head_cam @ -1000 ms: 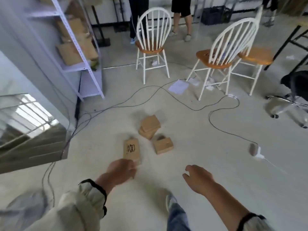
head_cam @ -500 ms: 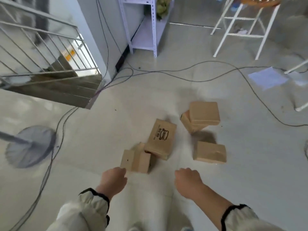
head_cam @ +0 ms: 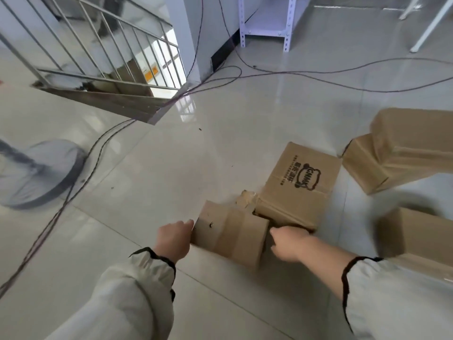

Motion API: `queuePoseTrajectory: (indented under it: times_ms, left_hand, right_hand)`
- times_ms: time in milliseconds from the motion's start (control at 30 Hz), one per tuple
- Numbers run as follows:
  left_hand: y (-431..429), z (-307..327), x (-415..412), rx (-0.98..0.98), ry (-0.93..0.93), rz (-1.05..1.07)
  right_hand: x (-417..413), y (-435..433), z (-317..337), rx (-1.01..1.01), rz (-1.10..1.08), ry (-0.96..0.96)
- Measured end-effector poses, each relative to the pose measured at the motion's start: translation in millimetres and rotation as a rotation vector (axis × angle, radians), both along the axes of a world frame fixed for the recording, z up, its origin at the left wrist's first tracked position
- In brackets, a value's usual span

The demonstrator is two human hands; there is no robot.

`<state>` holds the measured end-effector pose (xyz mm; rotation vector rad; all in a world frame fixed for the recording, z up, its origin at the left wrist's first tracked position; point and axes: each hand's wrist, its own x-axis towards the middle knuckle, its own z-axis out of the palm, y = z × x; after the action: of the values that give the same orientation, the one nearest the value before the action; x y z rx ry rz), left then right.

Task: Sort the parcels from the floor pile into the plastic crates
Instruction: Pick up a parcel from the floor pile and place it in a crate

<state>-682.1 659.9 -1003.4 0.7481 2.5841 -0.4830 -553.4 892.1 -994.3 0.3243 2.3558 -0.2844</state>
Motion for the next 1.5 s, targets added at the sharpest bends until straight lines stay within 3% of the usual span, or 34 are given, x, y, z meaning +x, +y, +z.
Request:
queuePoseTrajectory:
  times_ms: [233, 367, 467, 567, 733, 900, 1067, 1200, 1300, 1367, 1433, 1500]
  left_hand:
    - [16.6, -6.4, 3.4, 0.021, -0.128, 0.070]
    - [15.6, -13.4, -11.5, 0.254, -0.249, 0.275]
    - [15.4, -11.1, -3.8, 0.431, -0.338, 0.374]
    - [16.1, -14.9, 2.5, 0.446, -0.338, 0.349]
    - [20.8, -8.1, -9.4, 0.549, -0.246, 0.315]
    - [15.1, -8.4, -1.0, 0.714, -0.173, 0.254]
    - [5.0, -21.2, 12.0, 0.379, -0.128, 0.087]
    - [11.7, -19.6, 14.6, 0.259, -0.092, 0.072]
    - [13.9, -17.0, 6.3, 0.331, -0.095, 0.301]
    - [15.6, -18.1, -0.3, 0.418, -0.096, 0.406]
    - [23.8, -16.2, -2.4, 0.427, -0.097, 0.383]
    - [33.7, -10.9, -0.1, 0.428, -0.099, 0.341]
  right_hand:
    - [2.4, -6.9, -9.4, -0.279, -0.378, 0.037]
    - [-3.2, 6.1, -17.2, -0.414, -0.539, 0.166]
    - [2.5, 0.1, -20.0, -0.344, -0.500, 0.197]
    - [7.2, -5.0, -17.0, -0.275, -0.483, 0.219]
    - [3.7, 0.2, -13.0, -0.262, -0.498, 0.291]
    - [14.2, 2.6, -6.3, -0.116, -0.407, 0.381]
    - [29.9, 19.7, -15.3, 0.020, -0.062, 0.310]
    - [31.1, 17.4, -18.2, -0.004, -0.080, 0.274]
    - [24.0, 26.7, -21.4, -0.045, -0.332, 0.351]
    - [14.5, 33.7, -23.6, -0.197, -0.599, 0.422]
    - [4.4, 31.5, -23.9, -0.384, -0.780, 0.459]
    - [-1.6, 24.7, -25.2, -0.449, -0.821, 0.465]
